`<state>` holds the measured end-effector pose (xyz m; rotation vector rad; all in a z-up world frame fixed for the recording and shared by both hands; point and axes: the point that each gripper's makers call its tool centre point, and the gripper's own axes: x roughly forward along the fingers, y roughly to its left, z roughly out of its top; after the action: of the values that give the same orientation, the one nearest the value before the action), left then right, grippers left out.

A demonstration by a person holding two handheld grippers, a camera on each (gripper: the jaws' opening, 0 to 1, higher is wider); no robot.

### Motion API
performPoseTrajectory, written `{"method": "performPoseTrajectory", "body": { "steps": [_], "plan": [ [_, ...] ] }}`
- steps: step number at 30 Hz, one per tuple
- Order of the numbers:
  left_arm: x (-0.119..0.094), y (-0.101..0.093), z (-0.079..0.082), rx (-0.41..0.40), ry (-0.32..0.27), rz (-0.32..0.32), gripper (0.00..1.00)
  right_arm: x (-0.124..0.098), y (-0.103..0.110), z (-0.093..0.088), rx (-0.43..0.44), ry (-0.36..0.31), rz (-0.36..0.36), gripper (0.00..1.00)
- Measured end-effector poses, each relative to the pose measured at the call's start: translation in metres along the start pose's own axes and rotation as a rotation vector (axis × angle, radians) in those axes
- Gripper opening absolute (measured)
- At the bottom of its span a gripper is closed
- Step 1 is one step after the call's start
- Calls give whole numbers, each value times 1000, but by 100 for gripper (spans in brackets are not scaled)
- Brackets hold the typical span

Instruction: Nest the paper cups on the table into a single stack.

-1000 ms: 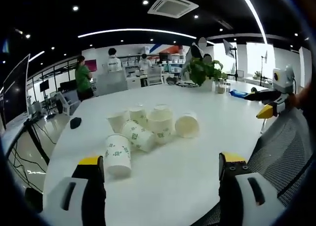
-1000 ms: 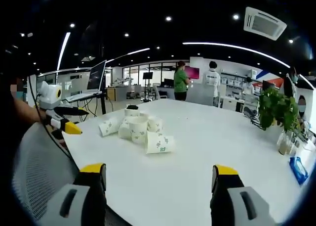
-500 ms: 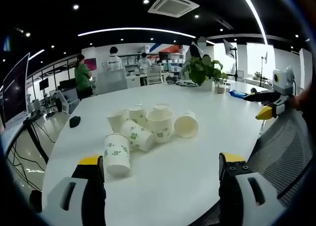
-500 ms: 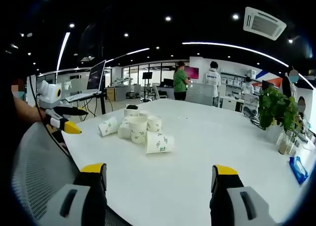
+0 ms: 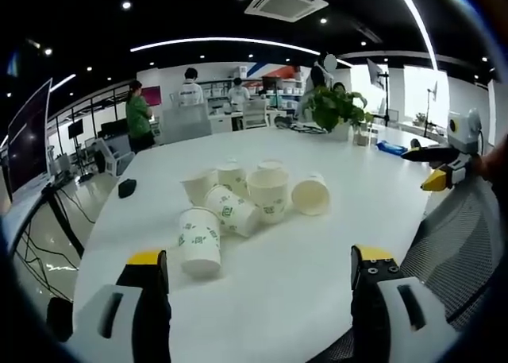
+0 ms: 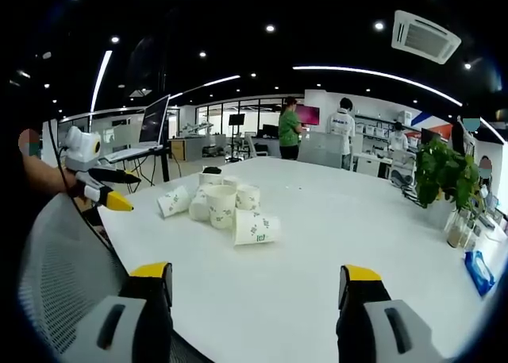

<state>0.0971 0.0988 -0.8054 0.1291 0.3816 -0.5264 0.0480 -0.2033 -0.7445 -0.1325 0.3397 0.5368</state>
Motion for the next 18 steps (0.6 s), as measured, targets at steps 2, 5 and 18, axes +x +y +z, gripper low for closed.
{"method": "performPoseTrajectory", "body": {
  "steps": [2, 5, 18],
  "plan": [
    [1, 3, -2, 5, 8, 8, 94, 0, 0, 0, -1, 1, 0, 87],
    [-5, -14, 35, 19, 23, 16, 94, 0, -1, 0, 1, -1, -7, 86],
    [12, 5, 44, 22, 96, 32, 87, -1, -2, -2, -1, 11, -11, 83]
  ]
}}
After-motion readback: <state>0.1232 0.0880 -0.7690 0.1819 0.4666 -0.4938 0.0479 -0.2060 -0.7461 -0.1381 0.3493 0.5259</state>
